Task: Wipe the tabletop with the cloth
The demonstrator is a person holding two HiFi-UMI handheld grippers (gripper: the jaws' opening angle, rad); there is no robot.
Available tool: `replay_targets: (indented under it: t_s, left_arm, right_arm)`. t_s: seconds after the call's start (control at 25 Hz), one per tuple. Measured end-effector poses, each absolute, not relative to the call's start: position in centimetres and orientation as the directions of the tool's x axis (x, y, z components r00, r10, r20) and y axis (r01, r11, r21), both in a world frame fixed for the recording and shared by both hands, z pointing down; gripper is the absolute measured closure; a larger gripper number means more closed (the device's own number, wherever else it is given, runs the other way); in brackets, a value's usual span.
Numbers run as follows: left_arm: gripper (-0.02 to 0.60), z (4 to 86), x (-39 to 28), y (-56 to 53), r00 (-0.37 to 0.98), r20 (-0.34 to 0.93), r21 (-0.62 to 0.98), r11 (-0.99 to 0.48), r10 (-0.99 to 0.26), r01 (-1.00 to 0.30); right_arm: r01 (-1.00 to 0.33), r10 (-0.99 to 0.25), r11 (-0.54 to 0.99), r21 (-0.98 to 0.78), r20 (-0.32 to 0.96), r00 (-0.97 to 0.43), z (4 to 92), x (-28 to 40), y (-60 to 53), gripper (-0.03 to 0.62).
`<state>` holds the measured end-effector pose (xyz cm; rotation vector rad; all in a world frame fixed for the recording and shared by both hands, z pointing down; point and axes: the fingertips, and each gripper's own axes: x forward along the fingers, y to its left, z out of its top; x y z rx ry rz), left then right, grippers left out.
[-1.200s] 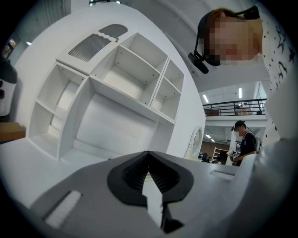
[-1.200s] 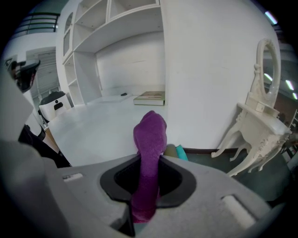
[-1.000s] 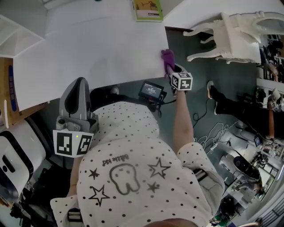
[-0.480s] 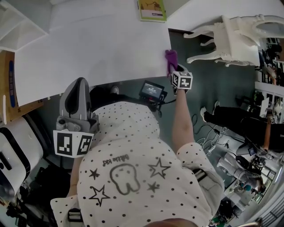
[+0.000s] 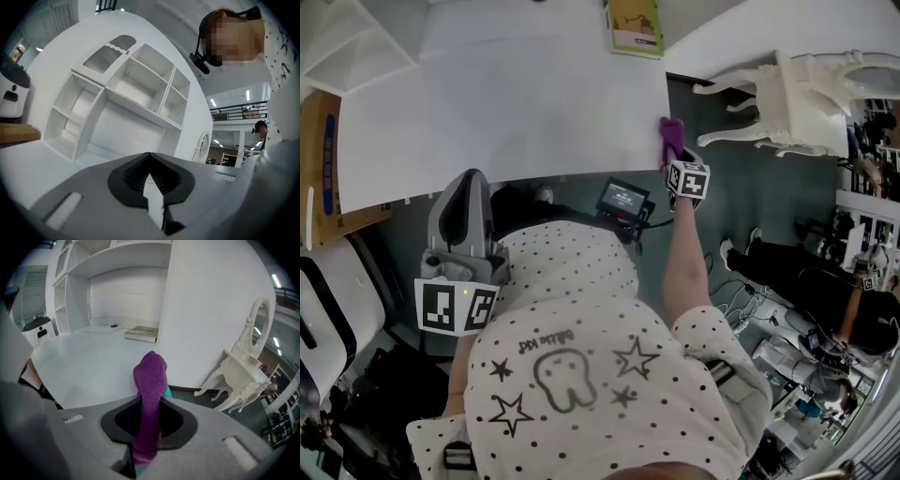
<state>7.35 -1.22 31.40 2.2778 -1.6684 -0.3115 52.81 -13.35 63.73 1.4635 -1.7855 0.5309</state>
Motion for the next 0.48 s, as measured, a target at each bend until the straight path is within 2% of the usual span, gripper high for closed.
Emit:
replay_targets:
  t_s: [0.28,0.48]
  left_arm:
    - [0.586,31.9,6.9,-0.6,0.310,0.024,0.363,-0.280,-0.951,-0.889]
    - [0.586,32.4,3.6,-1.0,0.234,0.043,0.352,-0.204,-0.971,-0.913]
  right_arm:
    - [-0.989,-0.657,0.114,0.092,0.754,-0.006,63.3,53.7,-13.2,0.528]
    - [-0.997,-0.751,0.064,0.050,0.660,-0.015,59.9,52.3,-12.8,0.528]
